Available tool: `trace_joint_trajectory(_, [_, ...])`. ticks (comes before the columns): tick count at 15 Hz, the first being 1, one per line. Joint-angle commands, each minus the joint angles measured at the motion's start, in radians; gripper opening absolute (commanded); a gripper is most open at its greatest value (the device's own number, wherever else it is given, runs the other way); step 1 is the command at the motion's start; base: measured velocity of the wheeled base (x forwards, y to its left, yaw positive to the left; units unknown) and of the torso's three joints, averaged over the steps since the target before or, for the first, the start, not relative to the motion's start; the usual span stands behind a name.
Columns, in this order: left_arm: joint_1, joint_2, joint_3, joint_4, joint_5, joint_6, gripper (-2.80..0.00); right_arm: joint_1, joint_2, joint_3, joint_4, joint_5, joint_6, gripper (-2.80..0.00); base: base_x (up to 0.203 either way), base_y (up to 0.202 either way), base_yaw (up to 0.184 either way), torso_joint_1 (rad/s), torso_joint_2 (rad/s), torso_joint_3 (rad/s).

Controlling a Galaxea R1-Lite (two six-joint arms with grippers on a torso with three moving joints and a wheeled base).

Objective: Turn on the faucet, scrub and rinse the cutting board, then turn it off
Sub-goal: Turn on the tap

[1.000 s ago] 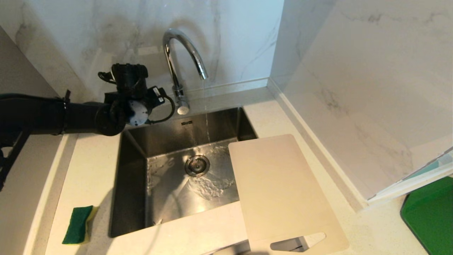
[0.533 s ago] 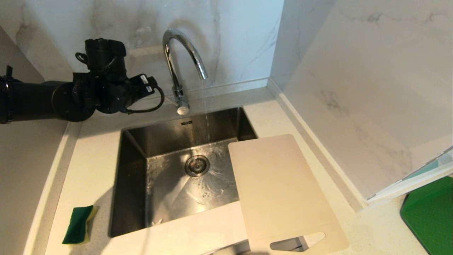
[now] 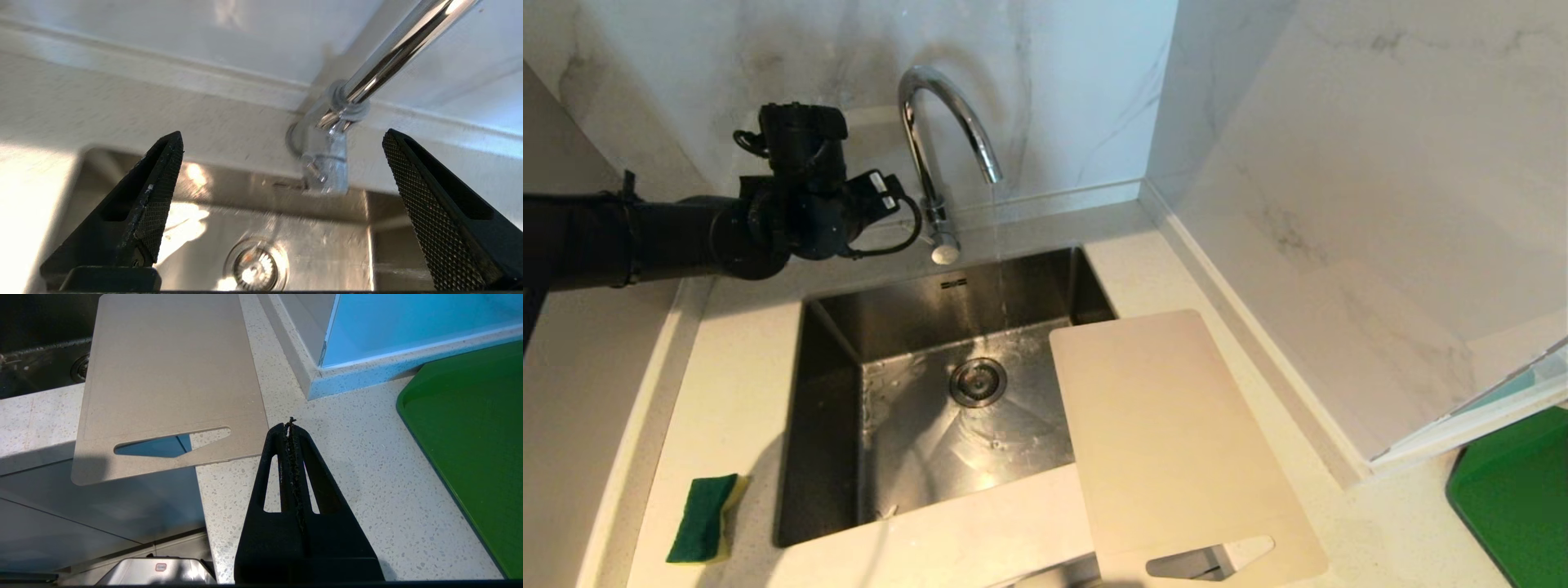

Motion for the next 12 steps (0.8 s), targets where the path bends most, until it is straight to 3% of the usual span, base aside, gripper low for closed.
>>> trace_joint_trajectory(1, [-0.001, 0.086, -0.028, -0.040, 0.008, -0.002, 0.00, 0.000, -0.001, 0.000, 0.000, 0.000, 0.000, -2.80, 0.000, 0.000, 0.000, 0.000, 0.00, 0.000])
trace_joint_trajectory(4, [0.000, 0.142, -0.031, -0.115, 0.012, 0.014, 0.00, 0.000, -0.002, 0.000, 0.000, 0.000, 0.000, -2.80, 0.000, 0.000, 0.000, 0.000, 0.00, 0.000])
trace_joint_trajectory(8, [0.010, 0.206, -0.037, -0.238, 0.039, 0.103, 0.00, 0.000, -0.001, 0.000, 0.000, 0.000, 0.000, -2.80, 0.000, 0.000, 0.000, 0.000, 0.00, 0.000])
trace_joint_trajectory(12, [0.027, 0.248, -0.037, -0.254, 0.036, 0.105, 0.00, 0.000, 0.000, 0.000, 0.000, 0.000, 0.000, -2.80, 0.000, 0.000, 0.000, 0.000, 0.00, 0.000])
